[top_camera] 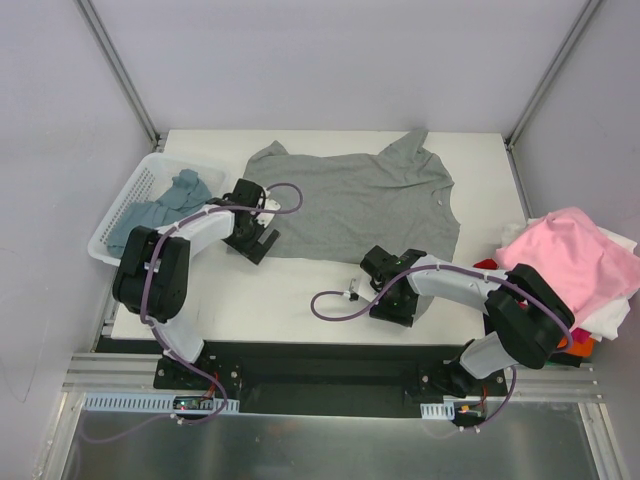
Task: Fold and stack the t-shirts
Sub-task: Grap the side of the flattened tshirt closest away from the robot with both arms
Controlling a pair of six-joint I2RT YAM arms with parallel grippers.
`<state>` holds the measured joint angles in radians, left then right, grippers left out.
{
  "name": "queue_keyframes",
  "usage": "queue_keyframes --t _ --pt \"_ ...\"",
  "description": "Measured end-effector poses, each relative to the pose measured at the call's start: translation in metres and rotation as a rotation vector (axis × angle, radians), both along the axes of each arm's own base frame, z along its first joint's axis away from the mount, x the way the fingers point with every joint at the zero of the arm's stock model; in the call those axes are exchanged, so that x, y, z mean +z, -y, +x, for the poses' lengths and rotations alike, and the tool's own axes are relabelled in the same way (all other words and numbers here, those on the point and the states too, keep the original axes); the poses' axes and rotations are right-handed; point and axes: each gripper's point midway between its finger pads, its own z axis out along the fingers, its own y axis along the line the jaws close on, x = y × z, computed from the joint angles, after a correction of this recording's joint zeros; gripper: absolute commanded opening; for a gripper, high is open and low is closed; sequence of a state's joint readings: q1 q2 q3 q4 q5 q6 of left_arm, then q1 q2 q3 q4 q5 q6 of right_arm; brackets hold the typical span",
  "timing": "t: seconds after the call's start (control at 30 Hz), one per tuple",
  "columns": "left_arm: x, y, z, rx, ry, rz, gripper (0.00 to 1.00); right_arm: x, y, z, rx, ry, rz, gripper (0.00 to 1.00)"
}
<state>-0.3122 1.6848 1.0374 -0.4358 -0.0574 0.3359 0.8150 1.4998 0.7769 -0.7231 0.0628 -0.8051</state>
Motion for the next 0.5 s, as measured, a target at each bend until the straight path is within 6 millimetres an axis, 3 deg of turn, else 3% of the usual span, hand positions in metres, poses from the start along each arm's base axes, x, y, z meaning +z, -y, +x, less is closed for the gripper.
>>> queue_keyframes --t 0.33,0.43,0.5 --pt "-0.008 -0.002 0.010 0.024 -0.042 -0.045 0.90 0.000 0.000 0.000 -0.004 -0.001 0.001 0.50" --pt "-0.009 -0.002 0.011 0.026 -0.053 -0.063 0.79 0.000 0.001 0.000 -0.006 -0.001 0.001 0.46" --pt "-0.010 0.000 0.010 0.019 -0.059 -0.075 0.63 0.000 0.001 0.000 -0.006 -0.002 0.000 0.43"
